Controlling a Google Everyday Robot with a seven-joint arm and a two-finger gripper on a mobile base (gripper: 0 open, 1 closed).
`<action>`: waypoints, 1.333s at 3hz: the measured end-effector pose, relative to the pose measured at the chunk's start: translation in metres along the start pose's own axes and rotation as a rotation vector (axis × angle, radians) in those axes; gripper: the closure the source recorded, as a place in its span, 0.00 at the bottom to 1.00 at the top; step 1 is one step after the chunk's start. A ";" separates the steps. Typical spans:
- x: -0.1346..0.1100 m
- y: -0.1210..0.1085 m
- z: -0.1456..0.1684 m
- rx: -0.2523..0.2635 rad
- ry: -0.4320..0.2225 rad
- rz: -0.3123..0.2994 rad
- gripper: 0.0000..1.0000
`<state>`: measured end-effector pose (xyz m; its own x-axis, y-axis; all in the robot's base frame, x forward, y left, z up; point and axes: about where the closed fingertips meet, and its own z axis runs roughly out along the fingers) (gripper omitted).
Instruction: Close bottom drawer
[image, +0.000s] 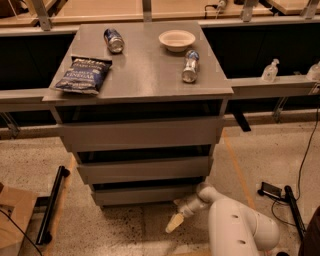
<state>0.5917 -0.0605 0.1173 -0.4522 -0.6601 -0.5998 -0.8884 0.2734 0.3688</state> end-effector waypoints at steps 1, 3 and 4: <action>0.000 0.000 0.000 0.000 0.000 0.000 0.00; 0.048 0.024 -0.058 -0.001 0.047 -0.028 0.41; 0.053 0.025 -0.144 0.129 0.090 -0.073 0.63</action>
Offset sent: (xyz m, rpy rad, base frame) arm -0.0552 -0.0590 0.0072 -0.0200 0.0634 0.0502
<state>0.5568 -0.1894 0.1966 -0.3818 -0.7401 -0.5535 -0.9242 0.3056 0.2289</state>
